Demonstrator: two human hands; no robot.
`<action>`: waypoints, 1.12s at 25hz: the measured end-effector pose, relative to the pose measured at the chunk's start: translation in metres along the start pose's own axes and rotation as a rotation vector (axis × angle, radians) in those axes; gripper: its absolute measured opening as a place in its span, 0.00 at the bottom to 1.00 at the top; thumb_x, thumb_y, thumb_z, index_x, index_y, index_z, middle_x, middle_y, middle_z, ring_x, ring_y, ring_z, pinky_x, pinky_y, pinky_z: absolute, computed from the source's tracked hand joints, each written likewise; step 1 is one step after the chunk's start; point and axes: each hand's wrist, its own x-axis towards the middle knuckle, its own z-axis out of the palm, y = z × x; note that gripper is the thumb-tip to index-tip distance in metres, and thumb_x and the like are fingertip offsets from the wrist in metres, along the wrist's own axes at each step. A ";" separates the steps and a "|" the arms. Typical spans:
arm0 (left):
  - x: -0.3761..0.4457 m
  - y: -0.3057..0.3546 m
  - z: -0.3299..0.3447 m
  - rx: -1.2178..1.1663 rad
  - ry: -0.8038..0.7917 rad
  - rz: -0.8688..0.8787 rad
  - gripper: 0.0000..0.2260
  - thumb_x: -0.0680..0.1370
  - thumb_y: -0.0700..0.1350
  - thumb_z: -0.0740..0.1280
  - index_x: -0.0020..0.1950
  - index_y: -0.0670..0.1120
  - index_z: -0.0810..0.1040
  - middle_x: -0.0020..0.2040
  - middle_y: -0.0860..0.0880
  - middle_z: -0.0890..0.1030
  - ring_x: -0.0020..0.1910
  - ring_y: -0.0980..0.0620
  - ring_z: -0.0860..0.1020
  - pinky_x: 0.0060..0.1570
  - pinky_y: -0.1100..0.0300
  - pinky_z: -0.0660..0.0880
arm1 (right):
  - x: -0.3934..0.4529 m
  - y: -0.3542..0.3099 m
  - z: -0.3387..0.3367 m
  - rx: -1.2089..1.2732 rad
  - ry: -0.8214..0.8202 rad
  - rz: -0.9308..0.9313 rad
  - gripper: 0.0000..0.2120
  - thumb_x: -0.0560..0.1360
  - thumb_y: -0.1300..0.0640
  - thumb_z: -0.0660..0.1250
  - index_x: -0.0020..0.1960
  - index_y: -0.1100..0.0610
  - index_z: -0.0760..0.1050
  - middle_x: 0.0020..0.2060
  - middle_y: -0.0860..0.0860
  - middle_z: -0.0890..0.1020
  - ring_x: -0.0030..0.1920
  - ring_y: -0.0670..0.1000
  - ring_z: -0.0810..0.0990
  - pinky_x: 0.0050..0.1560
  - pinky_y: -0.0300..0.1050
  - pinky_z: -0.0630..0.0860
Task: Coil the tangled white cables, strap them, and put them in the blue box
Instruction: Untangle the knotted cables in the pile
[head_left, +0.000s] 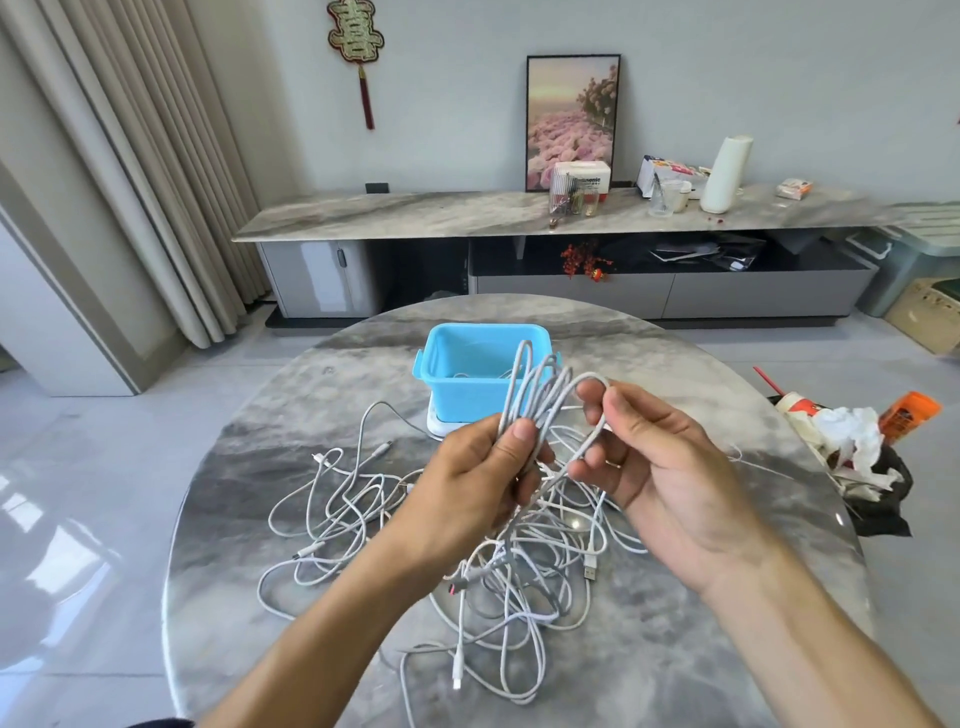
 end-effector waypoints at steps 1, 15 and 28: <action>0.000 0.000 0.000 -0.028 -0.011 -0.032 0.14 0.82 0.51 0.58 0.44 0.43 0.75 0.30 0.47 0.71 0.23 0.56 0.61 0.23 0.65 0.58 | 0.000 0.002 0.001 -0.028 0.012 -0.022 0.09 0.73 0.60 0.65 0.45 0.60 0.84 0.30 0.53 0.77 0.26 0.48 0.77 0.32 0.43 0.81; -0.007 -0.004 0.007 -0.064 -0.136 -0.095 0.17 0.78 0.59 0.65 0.42 0.45 0.75 0.27 0.48 0.69 0.23 0.55 0.60 0.22 0.66 0.58 | -0.006 0.017 0.012 -0.305 0.206 -0.377 0.07 0.74 0.69 0.69 0.48 0.58 0.76 0.35 0.50 0.79 0.28 0.50 0.76 0.30 0.45 0.78; -0.010 -0.010 0.010 -0.021 -0.189 -0.090 0.14 0.76 0.51 0.64 0.44 0.39 0.76 0.39 0.47 0.80 0.27 0.53 0.67 0.28 0.64 0.65 | -0.003 0.015 0.003 -0.447 -0.073 -0.151 0.18 0.75 0.58 0.58 0.63 0.53 0.76 0.50 0.55 0.86 0.52 0.56 0.84 0.56 0.50 0.79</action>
